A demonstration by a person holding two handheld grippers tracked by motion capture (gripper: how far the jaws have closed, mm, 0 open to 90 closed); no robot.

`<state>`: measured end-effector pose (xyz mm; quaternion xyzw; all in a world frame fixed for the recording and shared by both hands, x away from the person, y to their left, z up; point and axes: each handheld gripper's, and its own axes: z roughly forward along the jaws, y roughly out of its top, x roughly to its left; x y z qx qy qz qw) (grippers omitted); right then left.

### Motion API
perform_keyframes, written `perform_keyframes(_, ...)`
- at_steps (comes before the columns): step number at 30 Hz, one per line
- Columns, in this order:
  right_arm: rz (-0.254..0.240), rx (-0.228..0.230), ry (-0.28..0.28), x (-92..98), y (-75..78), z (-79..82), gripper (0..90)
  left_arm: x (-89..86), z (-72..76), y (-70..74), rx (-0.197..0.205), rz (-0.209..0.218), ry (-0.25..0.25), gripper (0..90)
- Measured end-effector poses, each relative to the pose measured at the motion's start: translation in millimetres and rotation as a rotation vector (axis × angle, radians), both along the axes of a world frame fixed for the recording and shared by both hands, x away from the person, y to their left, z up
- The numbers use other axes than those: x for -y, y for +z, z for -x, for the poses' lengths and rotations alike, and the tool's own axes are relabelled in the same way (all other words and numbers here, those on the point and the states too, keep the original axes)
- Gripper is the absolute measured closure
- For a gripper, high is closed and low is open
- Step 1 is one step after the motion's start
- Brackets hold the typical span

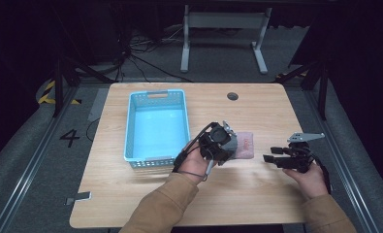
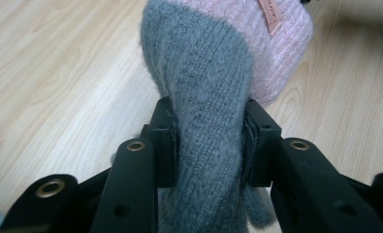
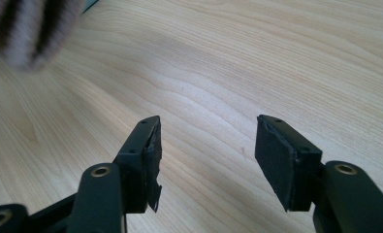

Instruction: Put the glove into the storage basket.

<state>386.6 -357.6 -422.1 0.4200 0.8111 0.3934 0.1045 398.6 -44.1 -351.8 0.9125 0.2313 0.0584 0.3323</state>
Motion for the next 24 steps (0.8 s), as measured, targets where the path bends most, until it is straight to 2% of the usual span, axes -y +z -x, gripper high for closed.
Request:
perform_keyframes(7,0.008,-0.004,0.011,-5.5,-1.3,-5.2,43.0,-23.6,-0.1,10.6,0.007,0.029,0.031,64.7)
perform_keyframes(11,0.016,-0.006,0.028,-12.1,-2.4,-9.8,42.9,-41.6,0.3,18.1,0.021,0.032,0.057,64.7)
perform_keyframes(16,0.02,-0.006,0.037,-14.4,-3.1,-11.7,43.0,-55.3,-1.2,22.9,0.023,0.039,0.08,64.7)
perform_keyframes(24,0.016,-0.012,0.031,-14.2,-3.4,-10.5,42.9,-81.9,-7.2,30.9,0.042,0.041,0.115,64.6)
